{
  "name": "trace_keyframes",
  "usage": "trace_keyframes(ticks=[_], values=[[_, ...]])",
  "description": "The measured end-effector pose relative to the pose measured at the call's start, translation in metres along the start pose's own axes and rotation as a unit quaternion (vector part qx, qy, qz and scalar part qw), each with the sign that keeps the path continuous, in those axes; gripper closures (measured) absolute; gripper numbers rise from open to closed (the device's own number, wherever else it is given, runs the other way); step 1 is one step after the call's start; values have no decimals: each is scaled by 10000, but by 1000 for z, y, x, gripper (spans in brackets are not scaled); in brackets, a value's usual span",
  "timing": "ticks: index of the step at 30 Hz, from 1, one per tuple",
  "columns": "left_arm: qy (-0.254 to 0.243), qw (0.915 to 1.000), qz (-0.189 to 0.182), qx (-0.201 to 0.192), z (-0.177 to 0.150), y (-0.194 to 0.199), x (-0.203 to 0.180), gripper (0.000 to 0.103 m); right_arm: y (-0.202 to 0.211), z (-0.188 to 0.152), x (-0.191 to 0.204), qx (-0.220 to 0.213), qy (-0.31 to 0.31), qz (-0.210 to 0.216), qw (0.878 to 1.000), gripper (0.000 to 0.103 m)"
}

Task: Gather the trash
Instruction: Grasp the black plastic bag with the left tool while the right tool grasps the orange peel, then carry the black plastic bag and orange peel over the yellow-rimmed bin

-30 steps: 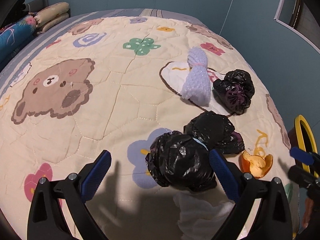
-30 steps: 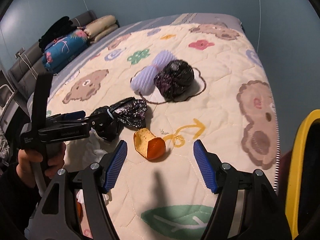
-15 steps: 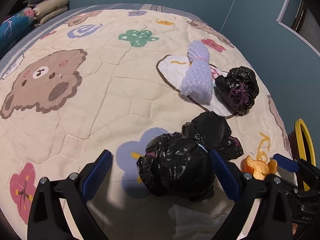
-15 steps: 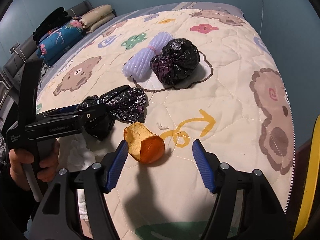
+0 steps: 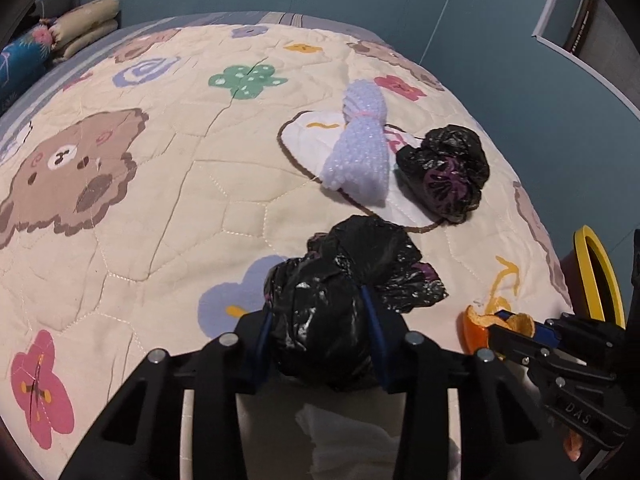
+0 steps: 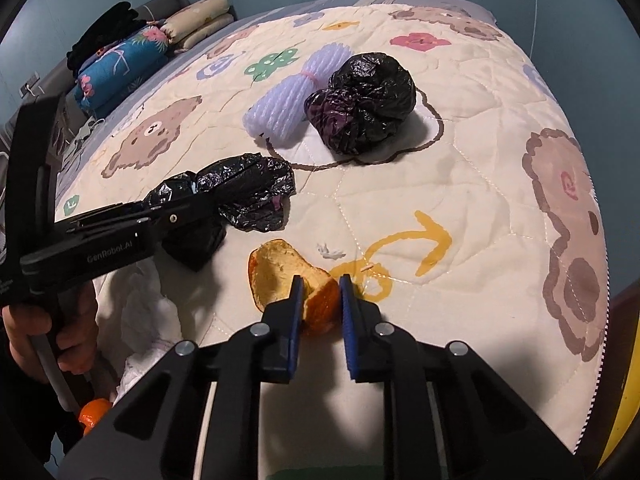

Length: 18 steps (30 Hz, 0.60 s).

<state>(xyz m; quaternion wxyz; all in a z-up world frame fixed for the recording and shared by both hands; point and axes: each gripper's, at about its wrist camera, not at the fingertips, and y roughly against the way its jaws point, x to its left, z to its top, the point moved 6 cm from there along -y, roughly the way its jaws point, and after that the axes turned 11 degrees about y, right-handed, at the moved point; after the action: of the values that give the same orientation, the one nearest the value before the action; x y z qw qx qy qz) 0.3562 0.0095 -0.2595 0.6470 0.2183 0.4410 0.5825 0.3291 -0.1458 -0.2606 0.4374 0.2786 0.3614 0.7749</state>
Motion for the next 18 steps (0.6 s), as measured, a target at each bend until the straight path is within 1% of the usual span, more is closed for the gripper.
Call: trace_keyframes(ticks=[3,8,13,18], values=[[25,10000,-8,-18,1,5,0,67,8,1,0,-62,3,27,10000,91],[95,9999,-47,-112,6,21,2,67,27,2,1,-205,29,16,9998,91],[44,9997,-52,-249,5,42,0,67,50,2,-1,-352,-66,104,9993,92],[-127,9993,-68,-355,2,64,-8,67,76,-2,-3,-523,-105,88,9985,92]])
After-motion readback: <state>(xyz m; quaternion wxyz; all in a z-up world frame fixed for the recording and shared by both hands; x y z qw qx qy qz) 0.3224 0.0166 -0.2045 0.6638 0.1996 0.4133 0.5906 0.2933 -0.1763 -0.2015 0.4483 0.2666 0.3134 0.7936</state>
